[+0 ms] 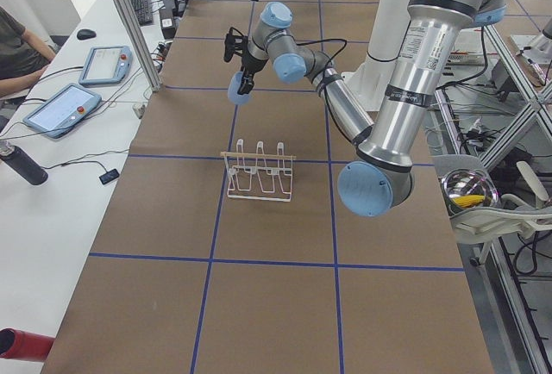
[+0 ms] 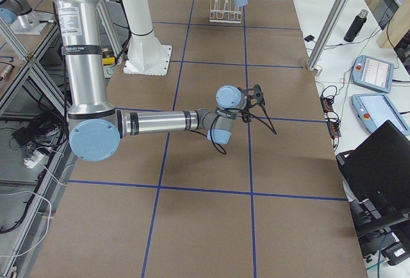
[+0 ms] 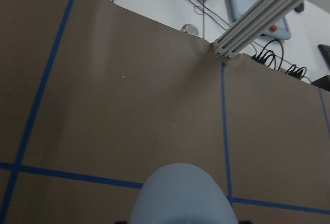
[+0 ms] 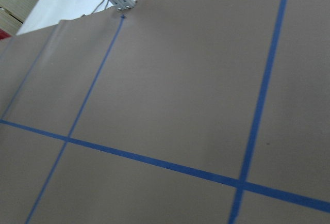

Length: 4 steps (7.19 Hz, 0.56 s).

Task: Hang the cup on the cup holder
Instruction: 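Move the cup with the left gripper over the rack hooks while the right arm withdraws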

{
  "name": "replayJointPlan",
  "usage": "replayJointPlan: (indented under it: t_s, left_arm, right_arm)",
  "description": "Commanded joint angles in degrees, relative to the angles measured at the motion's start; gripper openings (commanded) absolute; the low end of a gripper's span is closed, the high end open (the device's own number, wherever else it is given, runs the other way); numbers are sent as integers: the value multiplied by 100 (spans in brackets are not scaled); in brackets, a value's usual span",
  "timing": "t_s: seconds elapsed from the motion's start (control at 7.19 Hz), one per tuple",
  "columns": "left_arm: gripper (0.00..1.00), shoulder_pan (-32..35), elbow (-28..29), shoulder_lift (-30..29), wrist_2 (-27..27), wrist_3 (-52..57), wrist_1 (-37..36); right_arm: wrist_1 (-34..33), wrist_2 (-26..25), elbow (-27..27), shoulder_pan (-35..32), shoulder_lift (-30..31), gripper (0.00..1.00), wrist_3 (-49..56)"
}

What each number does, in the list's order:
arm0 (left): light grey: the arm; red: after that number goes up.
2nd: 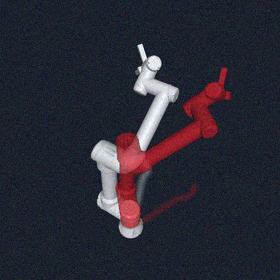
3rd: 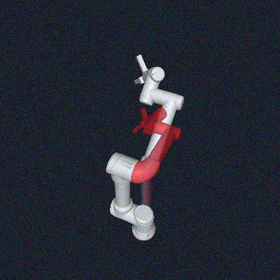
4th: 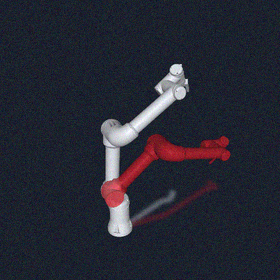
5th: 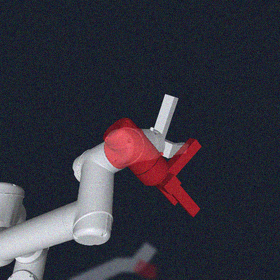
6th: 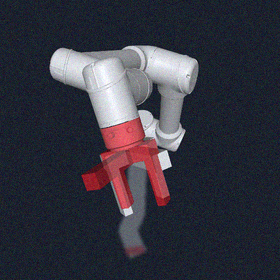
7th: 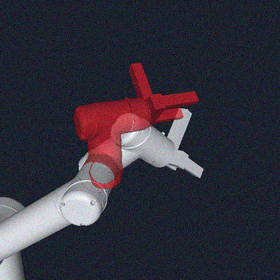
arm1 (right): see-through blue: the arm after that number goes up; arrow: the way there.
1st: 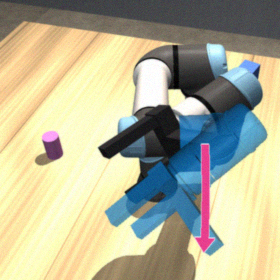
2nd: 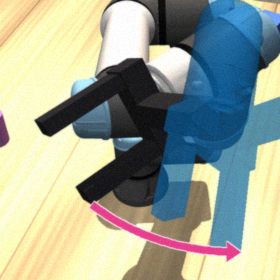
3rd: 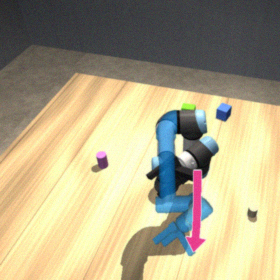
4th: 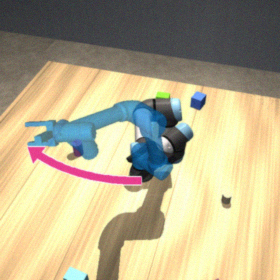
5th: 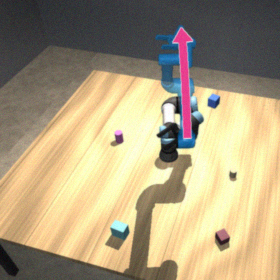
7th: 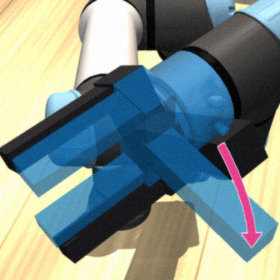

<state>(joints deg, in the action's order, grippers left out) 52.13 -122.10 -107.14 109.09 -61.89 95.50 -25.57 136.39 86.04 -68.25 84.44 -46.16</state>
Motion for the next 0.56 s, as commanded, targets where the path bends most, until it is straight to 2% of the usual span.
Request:
replayJointPlan:
  t_s: [0.0,0.14,0.28,0.42]
  left_arm:
    - [0,60,-103,88,51,1060,-1013]
    - [0,104,-138,79,51,1430,-1373]
    - [0,313,-130,18,60,2217,-1899]
    - [0,550,-60,-17,208,2764,-2182]
  right_arm:
    - [-2058,623,71,-635,-217,100,1806]
    - [-2658,634,71,-654,-244,100,2134]
    - [-3473,617,62,-689,-322,100,2972]
    - [-4578,564,114,-811,-680,100,3764]
